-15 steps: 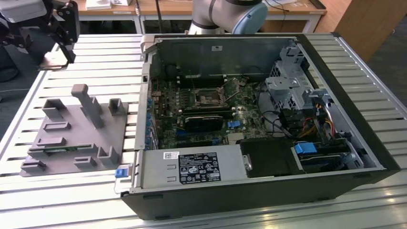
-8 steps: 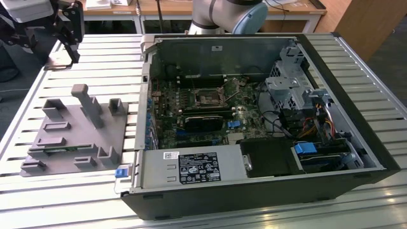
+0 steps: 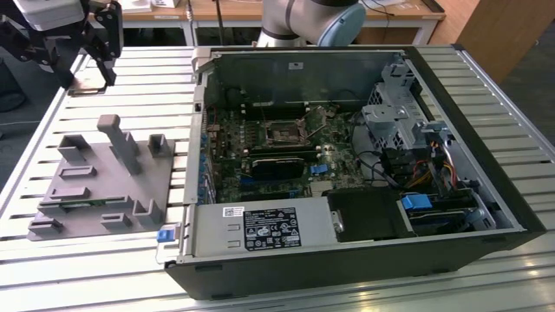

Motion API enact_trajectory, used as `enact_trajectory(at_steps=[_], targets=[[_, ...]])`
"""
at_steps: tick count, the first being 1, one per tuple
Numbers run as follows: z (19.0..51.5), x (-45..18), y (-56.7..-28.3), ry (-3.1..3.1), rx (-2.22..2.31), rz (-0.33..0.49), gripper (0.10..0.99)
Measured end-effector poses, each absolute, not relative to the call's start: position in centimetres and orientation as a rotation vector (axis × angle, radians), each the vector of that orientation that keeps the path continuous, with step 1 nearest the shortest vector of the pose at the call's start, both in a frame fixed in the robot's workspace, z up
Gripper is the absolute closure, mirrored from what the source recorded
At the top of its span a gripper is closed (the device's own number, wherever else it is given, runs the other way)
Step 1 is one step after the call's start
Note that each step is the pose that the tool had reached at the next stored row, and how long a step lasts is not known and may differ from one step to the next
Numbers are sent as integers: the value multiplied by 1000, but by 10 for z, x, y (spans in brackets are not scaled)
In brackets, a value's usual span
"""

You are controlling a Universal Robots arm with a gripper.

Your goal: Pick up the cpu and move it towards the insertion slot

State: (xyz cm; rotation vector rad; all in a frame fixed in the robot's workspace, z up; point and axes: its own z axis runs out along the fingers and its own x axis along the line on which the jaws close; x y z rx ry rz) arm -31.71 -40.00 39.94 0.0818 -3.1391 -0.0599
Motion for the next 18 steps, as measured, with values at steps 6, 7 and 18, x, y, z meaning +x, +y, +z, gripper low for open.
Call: enact_trajectory(at_steps=[6, 7, 18], targets=[[400, -310, -400, -3139, 82, -60, 541], [399, -309, -400, -3139, 82, -60, 541], [399, -297, -400, -3139, 82, -60, 541]])
